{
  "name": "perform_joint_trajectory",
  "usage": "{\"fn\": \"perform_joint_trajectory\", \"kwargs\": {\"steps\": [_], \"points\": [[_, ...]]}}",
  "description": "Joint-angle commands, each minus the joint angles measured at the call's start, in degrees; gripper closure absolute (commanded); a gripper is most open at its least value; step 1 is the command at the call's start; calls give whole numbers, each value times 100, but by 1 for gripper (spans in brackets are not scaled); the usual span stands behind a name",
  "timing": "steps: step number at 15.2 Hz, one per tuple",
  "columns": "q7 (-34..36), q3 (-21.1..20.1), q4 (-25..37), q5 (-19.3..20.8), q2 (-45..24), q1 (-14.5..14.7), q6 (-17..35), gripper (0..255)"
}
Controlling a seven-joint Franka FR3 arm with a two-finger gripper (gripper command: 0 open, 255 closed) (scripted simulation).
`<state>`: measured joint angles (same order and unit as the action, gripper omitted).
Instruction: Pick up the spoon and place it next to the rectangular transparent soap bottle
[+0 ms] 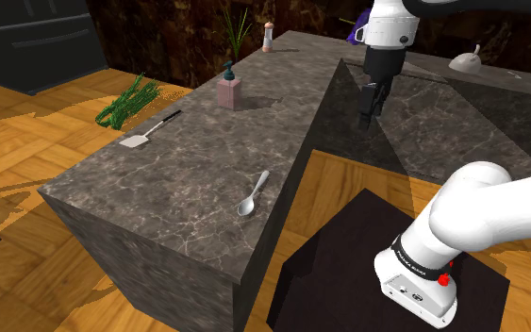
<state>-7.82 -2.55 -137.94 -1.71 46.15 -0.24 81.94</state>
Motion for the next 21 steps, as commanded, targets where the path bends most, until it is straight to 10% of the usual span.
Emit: {"fn": "perform_joint_trajectory", "kwargs": {"steps": [1,21], "points": [[0,0,0,0,0,0,0,0],[1103,-2033,-855,-913,-1916,838,4261,0]]}}
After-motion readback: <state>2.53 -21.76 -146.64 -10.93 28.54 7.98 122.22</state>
